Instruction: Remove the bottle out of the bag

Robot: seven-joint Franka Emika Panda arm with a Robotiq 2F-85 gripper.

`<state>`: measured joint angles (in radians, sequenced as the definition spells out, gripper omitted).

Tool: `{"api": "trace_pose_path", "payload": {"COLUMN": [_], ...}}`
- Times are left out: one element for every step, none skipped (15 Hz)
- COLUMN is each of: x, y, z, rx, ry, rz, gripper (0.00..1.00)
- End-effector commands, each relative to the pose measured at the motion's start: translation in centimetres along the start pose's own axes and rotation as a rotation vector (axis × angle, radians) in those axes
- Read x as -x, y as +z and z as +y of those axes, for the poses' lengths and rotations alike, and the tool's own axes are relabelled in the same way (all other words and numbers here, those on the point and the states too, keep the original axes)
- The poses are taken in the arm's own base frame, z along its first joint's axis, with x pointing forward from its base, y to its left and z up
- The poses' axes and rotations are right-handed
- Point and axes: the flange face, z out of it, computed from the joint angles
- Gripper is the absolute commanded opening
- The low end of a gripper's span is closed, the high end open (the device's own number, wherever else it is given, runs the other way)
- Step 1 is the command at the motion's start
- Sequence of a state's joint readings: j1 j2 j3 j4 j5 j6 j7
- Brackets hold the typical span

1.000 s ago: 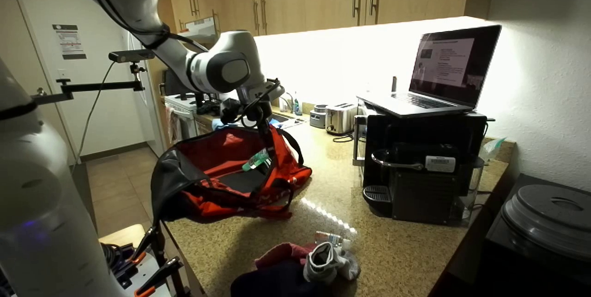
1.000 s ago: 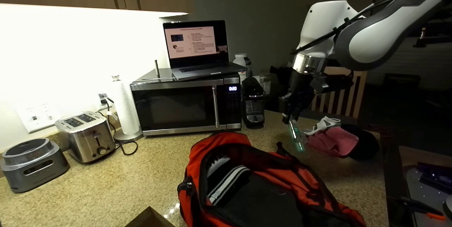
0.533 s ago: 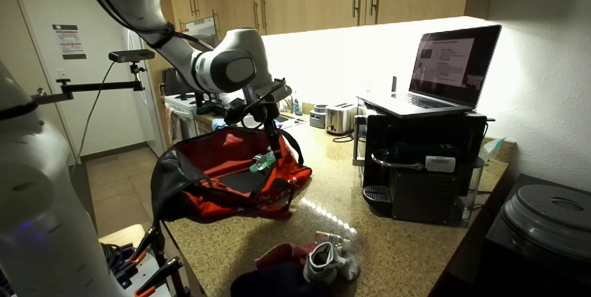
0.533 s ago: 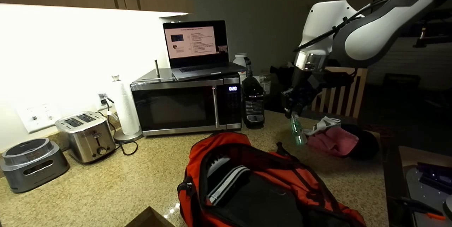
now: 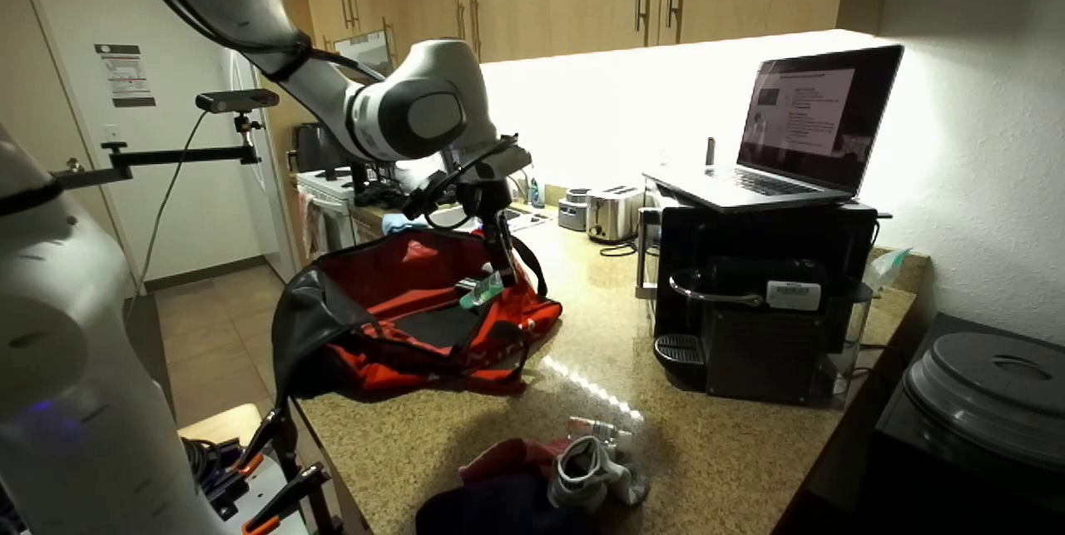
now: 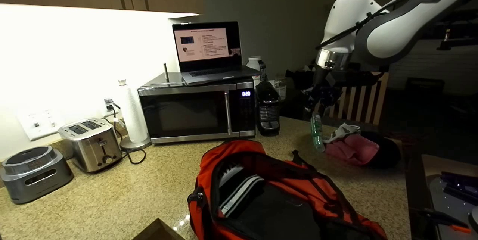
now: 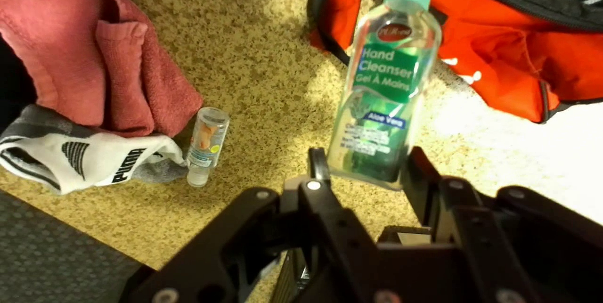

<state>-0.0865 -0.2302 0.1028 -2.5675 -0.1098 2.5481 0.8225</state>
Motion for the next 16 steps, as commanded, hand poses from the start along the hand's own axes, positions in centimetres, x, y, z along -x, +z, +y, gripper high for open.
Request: {"api": "trace_pose_path", "payload": {"x": [-0.1, -0.3, -0.3, -0.2, 0.3, 1.0, 2.4, 3.9, 5.9, 7.7, 9.6, 11.7, 13.5, 15.3, 16.8, 18.0], "y": [-0.5, -0.4, -0.4, -0.3, -0.1, 0.3, 1.4, 2.7, 4.1, 5.0, 6.1, 7.2, 8.4, 9.6, 10.8, 12.0], "z": [2.3, 2.6, 2.6, 2.3, 1.5, 0.5, -1.5, -3.3, -5.5, -7.1, -9.0, -10.9, -12.9, -14.8, -16.7, -18.6], "rx": [0.022, 0.023, 0.025, 0.022, 0.020, 0.015, 0.012, 0.001, 0.004, -0.001, -0.008, -0.013, -0.025, -0.036, -0.045, -0.053], "ry": [0.069, 0.079, 0.084, 0.084, 0.064, 0.037, -0.020, -0.082, -0.158, -0.212, -0.269, -0.329, -0.387, -0.440, -0.490, -0.538], "rz": [0.017, 0.015, 0.013, 0.010, 0.006, -0.001, -0.021, -0.043, -0.076, -0.095, -0.115, -0.133, -0.150, -0.170, -0.191, -0.212], "gripper": [0.18, 0.18, 0.18, 0.45, 0.69, 0.70, 0.74, 0.80, 0.87, 0.92, 0.98, 0.99, 1.00, 1.00, 1.00, 1.00]}}
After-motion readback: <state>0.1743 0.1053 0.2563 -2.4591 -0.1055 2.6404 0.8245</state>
